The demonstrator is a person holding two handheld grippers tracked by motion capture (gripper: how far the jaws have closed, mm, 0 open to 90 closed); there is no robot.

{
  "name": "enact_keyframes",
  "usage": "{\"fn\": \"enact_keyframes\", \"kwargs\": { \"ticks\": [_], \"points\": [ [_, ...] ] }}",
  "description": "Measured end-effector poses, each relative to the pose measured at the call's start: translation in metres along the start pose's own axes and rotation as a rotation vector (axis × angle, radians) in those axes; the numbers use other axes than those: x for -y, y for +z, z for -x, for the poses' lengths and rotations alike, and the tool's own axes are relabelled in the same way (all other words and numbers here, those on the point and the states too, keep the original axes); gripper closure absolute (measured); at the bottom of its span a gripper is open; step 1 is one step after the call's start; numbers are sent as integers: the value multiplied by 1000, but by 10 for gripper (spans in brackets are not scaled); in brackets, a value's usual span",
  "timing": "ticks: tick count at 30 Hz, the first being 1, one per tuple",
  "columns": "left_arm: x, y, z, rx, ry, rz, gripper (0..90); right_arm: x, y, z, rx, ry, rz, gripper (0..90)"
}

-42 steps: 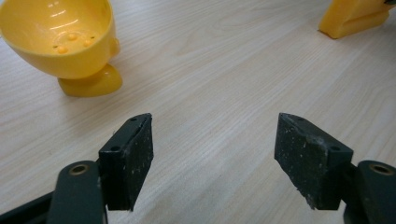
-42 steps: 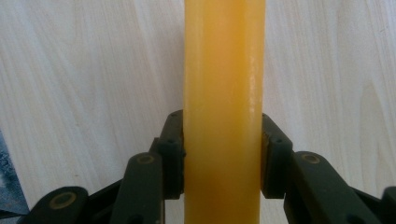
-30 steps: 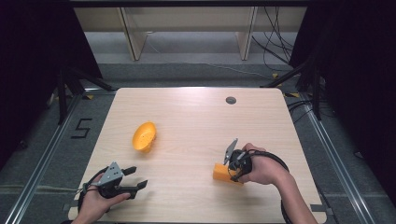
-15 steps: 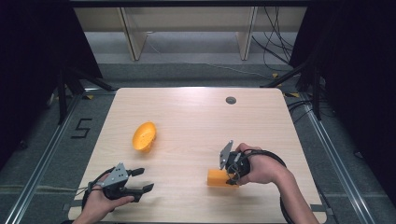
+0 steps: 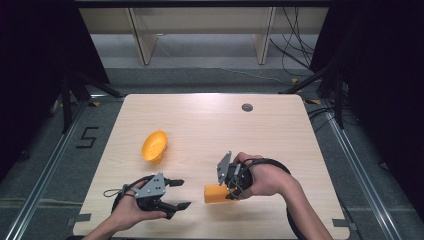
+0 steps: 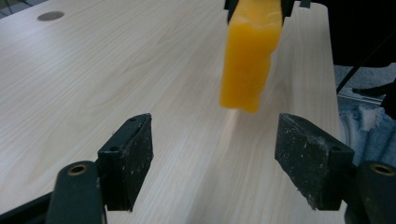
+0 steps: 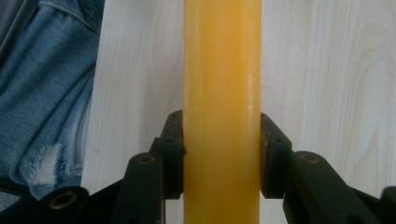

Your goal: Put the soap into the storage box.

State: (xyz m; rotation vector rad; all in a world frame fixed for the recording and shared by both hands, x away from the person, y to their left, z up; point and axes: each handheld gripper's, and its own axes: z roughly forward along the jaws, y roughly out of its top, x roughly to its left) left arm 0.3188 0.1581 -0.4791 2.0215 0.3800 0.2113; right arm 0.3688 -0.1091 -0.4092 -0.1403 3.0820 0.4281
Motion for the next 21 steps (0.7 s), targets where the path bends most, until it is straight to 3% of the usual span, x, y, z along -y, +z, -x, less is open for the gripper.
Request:
{"fn": "enact_keyframes", "kwargs": {
  "ticks": [1, 2, 3, 10, 11, 12, 19, 21],
  "points": [
    [0, 0, 0, 0, 0, 0, 273, 0, 0, 0, 0, 0, 0, 619],
    [-3, 5, 1, -2, 21, -7, 273, -2, -2, -2, 3, 44, -12, 619],
    [-5, 6, 1, 3, 35, -16, 273, -3, -3, -3, 3, 53, -17, 619],
    [-14, 20, 5, 29, 65, -15, 277, -7, -2, -3, -5, 48, -17, 619],
    [-14, 20, 5, 29, 65, -15, 278, -8, -1, -2, -10, 22, -4, 619],
    [-16, 24, 6, 45, 68, -15, 282, -9, -1, -4, -5, 47, -16, 619],
    [-19, 35, 9, 60, 92, -26, 321, -14, 2, -3, -9, 11, 2, 619],
    [-19, 38, 10, 65, 66, -12, 330, -15, 2, -3, -8, 6, 4, 619]
  ]
}}
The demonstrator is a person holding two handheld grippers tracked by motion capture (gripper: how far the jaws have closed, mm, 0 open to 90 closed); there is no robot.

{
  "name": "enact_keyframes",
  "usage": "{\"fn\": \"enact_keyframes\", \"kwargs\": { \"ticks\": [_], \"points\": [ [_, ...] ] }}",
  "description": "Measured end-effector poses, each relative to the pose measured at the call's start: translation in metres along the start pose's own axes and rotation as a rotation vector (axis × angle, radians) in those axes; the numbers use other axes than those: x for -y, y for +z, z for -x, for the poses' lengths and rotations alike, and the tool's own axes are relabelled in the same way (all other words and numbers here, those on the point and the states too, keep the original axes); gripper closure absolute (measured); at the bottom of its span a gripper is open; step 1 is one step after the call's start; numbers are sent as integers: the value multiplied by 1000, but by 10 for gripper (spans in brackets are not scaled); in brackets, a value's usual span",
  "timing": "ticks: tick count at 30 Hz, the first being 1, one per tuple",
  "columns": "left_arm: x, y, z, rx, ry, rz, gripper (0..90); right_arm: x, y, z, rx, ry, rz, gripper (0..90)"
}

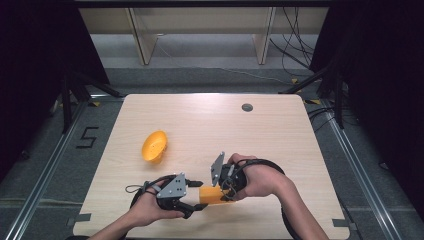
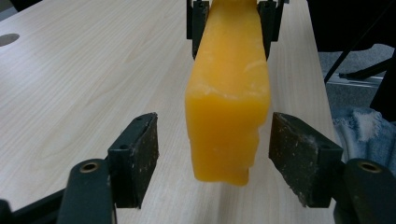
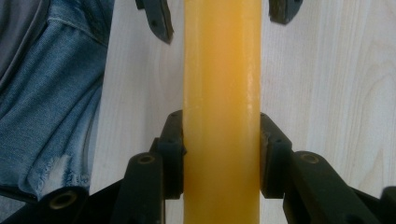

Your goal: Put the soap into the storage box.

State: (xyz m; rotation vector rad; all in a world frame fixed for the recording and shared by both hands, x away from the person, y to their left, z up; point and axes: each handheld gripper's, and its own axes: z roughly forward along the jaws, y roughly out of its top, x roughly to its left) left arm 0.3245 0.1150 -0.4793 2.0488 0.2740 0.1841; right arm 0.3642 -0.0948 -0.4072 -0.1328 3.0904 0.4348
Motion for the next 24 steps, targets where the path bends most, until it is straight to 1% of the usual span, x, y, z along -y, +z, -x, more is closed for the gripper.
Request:
{"fn": "enact_keyframes", "kwargs": {
  "ticks": [2, 3, 4, 5, 6, 8, 9, 10, 11, 12, 14, 15, 16, 17, 18, 19, 20, 21, 22, 23, 24],
  "points": [
    [0, 1, -1, 0, 3, -8, 350, -1, 0, -2, 4, 6, -4, 619],
    [0, 1, -1, 0, 3, -8, 359, -2, 0, -1, 1, -2, 4, 619],
    [0, 2, 0, 0, -5, 2, 359, -2, 0, -1, 1, -2, 4, 619],
    [0, 2, 0, 13, -12, 3, 392, -3, 0, -2, 7, -1, -2, 619],
    [1, 1, 0, 8, -10, 4, 403, -3, 0, -2, 7, -1, -3, 619],
    [1, 2, 1, 11, -15, 7, 424, -3, 0, -2, 7, -4, -6, 619],
    [2, 3, 2, 14, -18, 9, 424, -4, 1, -2, 5, -12, 1, 619],
    [2, 3, 3, 18, -17, 12, 442, -5, 1, -2, 2, -23, 2, 619],
    [2, 4, 3, 20, -23, 15, 454, -6, 2, -2, 0, -15, -1, 619],
    [2, 4, 3, 17, -25, 10, 465, -6, 2, -2, -2, -28, 2, 619],
    [2, 4, 2, 22, -27, 11, 476, -8, 3, -4, -4, -20, -7, 619],
    [2, 4, 2, 28, -29, 11, 484, -8, 3, -4, -1, -30, -5, 619],
    [2, 4, 2, 28, -29, 11, 494, -8, 3, -4, -1, -30, -5, 619],
    [2, 4, 3, 38, -19, 15, 515, -9, 5, -2, -4, -57, 7, 619],
    [2, 4, 3, 38, -19, 15, 529, -9, 5, -2, -4, -57, 7, 619],
    [2, 5, 4, 48, -26, 24, 545, -9, 4, -4, -6, -37, -2, 619],
    [2, 5, 4, 48, -26, 24, 556, -9, 4, -4, -6, -37, -2, 619],
    [3, 5, 3, 56, -19, 16, 565, -10, 5, -5, -4, -30, -9, 619],
    [3, 4, 3, 56, -14, 13, 570, -10, 4, -8, -9, 6, -31, 619],
    [3, 4, 3, 56, -14, 13, 575, -10, 4, -8, -11, 6, -35, 618],
    [2, 4, 2, 66, 17, 6, 578, -10, 5, -8, -7, -9, -29, 618]
  ]
}}
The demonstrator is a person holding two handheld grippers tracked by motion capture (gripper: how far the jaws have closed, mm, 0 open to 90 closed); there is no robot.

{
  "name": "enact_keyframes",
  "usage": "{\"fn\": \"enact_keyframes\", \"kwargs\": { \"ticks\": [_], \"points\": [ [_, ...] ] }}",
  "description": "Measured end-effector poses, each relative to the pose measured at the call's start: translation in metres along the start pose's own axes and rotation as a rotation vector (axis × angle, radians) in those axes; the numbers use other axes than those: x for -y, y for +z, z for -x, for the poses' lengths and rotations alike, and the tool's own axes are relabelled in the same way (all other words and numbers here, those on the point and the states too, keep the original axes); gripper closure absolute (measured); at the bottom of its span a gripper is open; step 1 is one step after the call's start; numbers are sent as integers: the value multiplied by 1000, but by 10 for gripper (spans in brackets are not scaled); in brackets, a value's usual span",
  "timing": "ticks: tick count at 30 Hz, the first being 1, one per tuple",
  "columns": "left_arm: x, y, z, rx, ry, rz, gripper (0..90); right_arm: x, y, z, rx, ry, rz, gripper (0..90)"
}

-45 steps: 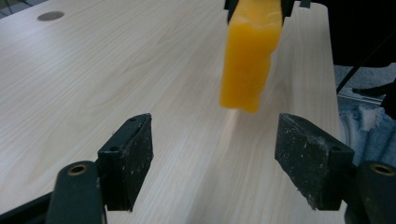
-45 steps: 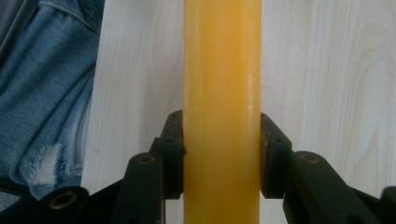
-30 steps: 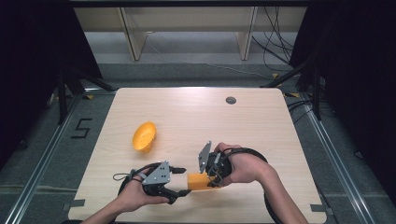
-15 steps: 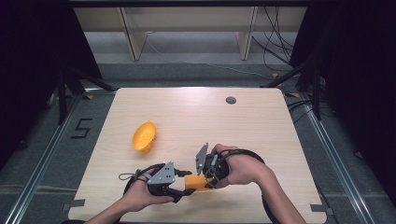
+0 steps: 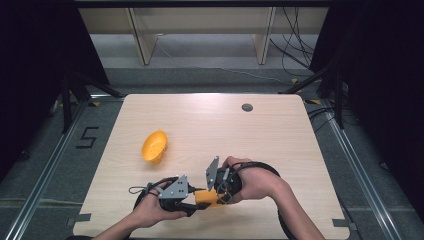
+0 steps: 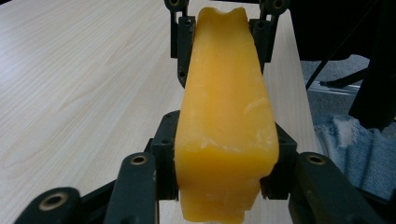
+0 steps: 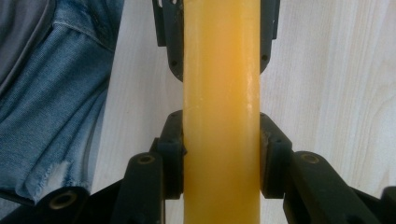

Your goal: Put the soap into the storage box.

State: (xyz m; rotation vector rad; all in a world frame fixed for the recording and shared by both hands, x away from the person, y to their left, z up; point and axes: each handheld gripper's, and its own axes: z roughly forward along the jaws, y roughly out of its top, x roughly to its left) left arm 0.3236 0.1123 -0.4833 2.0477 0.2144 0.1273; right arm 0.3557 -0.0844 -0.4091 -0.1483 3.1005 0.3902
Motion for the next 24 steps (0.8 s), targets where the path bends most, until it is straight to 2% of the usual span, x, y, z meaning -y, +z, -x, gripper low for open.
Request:
{"fn": "enact_keyframes", "kwargs": {
  "ticks": [1, 2, 4, 5, 6, 8, 10, 11, 12, 15, 16, 17, 18, 19, 22, 23, 24],
  "points": [
    [1, 1, 2, 5, -27, 11, 582, 0, 1, 2, 0, -30, 10, 618],
    [1, 1, 2, 9, -19, 10, 587, 0, 2, 3, 7, -59, 28, 618],
    [1, 0, 2, 10, -9, 4, 595, 0, 2, 2, 3, -54, 25, 618],
    [0, 0, 3, 6, -19, 10, 595, 0, 2, 2, 5, -65, 26, 617],
    [0, -1, 3, 5, -11, 1, 598, 0, 1, 0, -11, -37, 4, 617],
    [-1, -2, 4, 13, -26, 6, 599, 0, 1, 0, -9, -40, 11, 617],
    [-1, -3, 3, 13, -20, 6, 600, 1, 1, -1, -15, -34, 13, 616],
    [-2, -3, 3, 17, -15, 9, 601, 0, 0, -1, -2, -25, 16, 613],
    [-2, -4, 4, -2, -10, 10, 601, 0, 0, -2, -1, -23, 19, 610],
    [-3, -5, 4, 6, -20, 13, 602, 0, 0, 0, 1, -27, 32, 600],
    [-3, -5, 6, -10, -24, 8, 603, -1, -3, -1, -8, 17, 48, 576],
    [-3, -6, 5, -1, -27, 2, 603, -1, -3, -1, -8, 20, 71, 551],
    [-3, -6, 6, -13, -48, 2, 603, 0, -4, 0, -15, 27, 71, 524],
    [-3, -7, 5, -11, -46, -11, 603, 1, -4, -1, -15, 53, 79, 497],
    [-2, -8, 5, -19, -60, -9, 604, 3, -4, 2, 7, 44, 105, 458],
    [-2, -9, 4, -25, -54, -24, 604, 7, -6, 3, 28, 71, 106, 418],
    [-2, -9, 4, -25, -54, -24, 604, 7, -6, 3, 28, 71, 106, 418]
  ]
}}
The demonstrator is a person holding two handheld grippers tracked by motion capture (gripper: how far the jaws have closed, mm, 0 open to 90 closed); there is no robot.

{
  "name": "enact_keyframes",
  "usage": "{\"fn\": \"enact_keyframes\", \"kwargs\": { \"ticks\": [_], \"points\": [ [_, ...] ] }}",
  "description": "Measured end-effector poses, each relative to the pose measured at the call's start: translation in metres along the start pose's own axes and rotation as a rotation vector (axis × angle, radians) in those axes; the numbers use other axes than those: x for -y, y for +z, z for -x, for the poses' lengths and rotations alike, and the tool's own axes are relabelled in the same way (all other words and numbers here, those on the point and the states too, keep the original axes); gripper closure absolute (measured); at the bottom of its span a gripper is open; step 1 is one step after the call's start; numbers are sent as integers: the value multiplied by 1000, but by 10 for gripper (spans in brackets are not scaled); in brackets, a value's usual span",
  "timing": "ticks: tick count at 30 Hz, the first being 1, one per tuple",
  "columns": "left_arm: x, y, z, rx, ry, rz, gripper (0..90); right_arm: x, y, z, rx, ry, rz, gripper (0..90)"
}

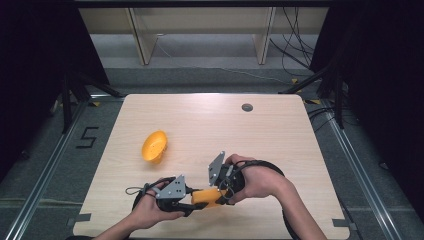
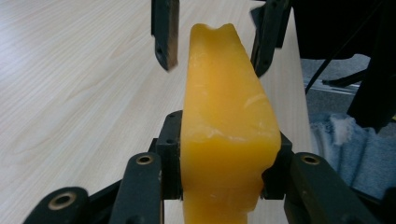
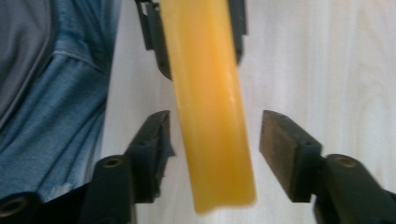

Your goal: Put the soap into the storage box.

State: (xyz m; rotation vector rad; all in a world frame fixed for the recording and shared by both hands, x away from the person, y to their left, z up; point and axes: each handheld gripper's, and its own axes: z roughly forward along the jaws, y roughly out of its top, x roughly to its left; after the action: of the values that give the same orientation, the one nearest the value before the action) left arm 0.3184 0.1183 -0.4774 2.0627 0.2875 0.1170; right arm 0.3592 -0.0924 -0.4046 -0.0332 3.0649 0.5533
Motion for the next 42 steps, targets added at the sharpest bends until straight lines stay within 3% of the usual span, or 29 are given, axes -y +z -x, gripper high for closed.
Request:
{"fn": "enact_keyframes", "kwargs": {
  "ticks": [3, 8, 10, 11, 15, 16, 20, 23, 26, 31, 35, 36, 38, 39, 41, 42],
  "points": [
    [2, 0, -1, -24, -11, -2, 604, 6, -9, 1, 3, 44, 68, 390],
    [4, -6, -5, -70, -38, 9, 604, 24, -26, 4, 37, 114, 122, 371],
    [4, -7, -5, -76, -46, 16, 604, 29, -29, 7, 42, 102, 146, 371],
    [4, -8, -6, -77, -52, 21, 604, 40, -33, 8, 75, 150, 162, 372],
    [5, -10, -7, -88, -66, 27, 603, 56, -35, 9, 102, 203, 188, 378],
    [6, -11, -8, -93, -69, 32, 604, 66, -36, 8, 112, 252, 209, 379],
    [5, -20, -11, -126, -101, 47, 604, 87, -31, 7, 159, 366, 247, 383],
    [5, -24, -14, -143, -112, 58, 604, 97, -28, 6, 169, 402, 259, 383],
    [4, -32, -20, -187, -137, 78, 604, 114, -17, 2, 160, 443, 304, 392],
    [4, -41, -24, -245, -160, 99, 604, 128, -5, -3, 246, 535, 355, 416],
    [5, -46, -27, -257, -179, 117, 604, 132, -2, -3, 283, 569, 378, 426],
    [5, -48, -28, -266, -185, 123, 604, 135, -2, -3, 310, 580, 392, 435],
    [4, -51, -31, -275, -163, 122, 604, 137, -3, -4, 348, 609, 414, 441],
    [4, -52, -30, -284, -179, 130, 604, 137, -3, -4, 348, 609, 414, 441],
    [4, -56, -33, -297, -179, 137, 604, 142, -4, -7, 386, 664, 450, 448],
    [4, -56, -33, -297, -179, 137, 604, 143, -4, -6, 399, 665, 455, 449]
  ]
}}
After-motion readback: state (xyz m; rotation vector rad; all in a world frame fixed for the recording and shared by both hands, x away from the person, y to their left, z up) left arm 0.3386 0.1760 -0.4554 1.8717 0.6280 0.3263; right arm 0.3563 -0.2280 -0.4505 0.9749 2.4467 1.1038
